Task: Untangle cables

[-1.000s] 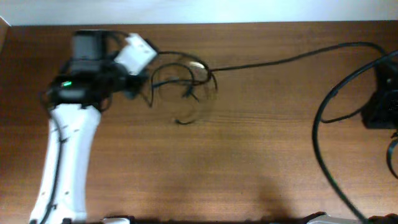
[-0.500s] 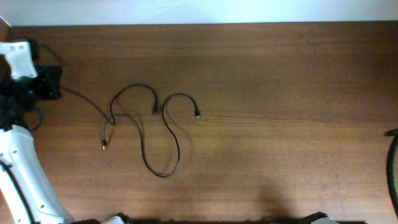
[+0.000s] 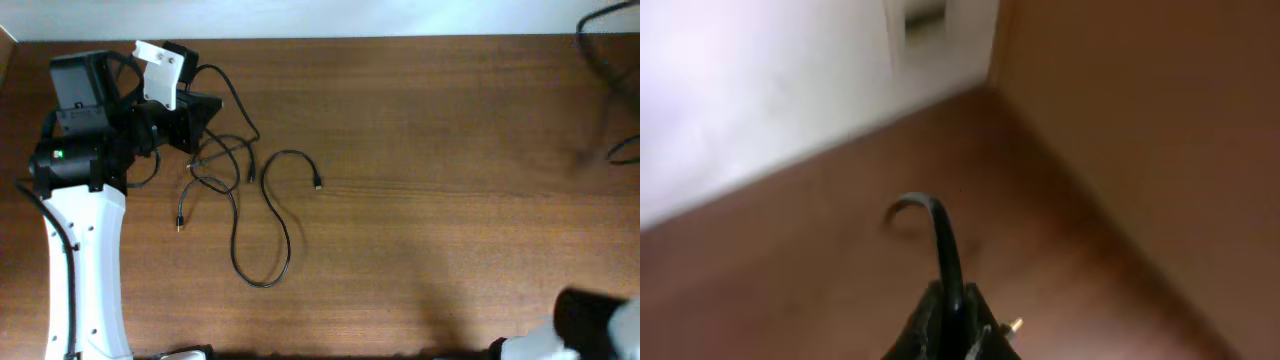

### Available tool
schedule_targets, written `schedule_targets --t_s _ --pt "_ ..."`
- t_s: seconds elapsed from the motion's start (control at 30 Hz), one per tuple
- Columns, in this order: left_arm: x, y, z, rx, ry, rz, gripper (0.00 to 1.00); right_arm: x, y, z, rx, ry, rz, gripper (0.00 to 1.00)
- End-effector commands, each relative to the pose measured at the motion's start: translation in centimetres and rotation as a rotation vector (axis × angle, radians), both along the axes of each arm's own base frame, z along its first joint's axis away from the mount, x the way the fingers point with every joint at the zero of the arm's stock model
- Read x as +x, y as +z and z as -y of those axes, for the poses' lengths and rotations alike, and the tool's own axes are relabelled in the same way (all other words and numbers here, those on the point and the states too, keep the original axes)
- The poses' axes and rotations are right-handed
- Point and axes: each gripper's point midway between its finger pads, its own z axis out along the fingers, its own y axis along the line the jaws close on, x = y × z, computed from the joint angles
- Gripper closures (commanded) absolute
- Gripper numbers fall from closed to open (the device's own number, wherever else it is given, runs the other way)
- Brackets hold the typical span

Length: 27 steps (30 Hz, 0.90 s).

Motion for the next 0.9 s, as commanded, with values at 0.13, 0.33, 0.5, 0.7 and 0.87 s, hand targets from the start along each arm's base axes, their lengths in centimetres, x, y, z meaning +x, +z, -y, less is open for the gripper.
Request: schedule_targets --t_s 0.13,0.33,0.5,0.7,0.87 --pt "-1.5 0.0 2.1 -0.001 -0.064 -0.023 1.00 2.7 -14.9 12.4 0.579 -0.009 -0.093 0.96" --pt "-1.9 0.0 4.0 0.000 -0.117 -0.023 0.89 3.3 -20.6 14.9 0.691 -0.049 -0.152 0.02" --pt "-1.9 0.0 4.0 0.000 -0.118 -0.023 0.87 2.6 -19.7 12.8 0.801 0.015 -0.128 0.01" --pt "-1.9 0.0 4.0 0.000 -0.118 -0.023 0.87 5.3 -10.4 -0.1 0.672 0.470 -0.036 0.01" --pt "-0.9 0.1 2.8 0.046 -0.063 0.009 0.34 5.1 -8.9 -15.9 0.267 0.733 -0.277 0.00"
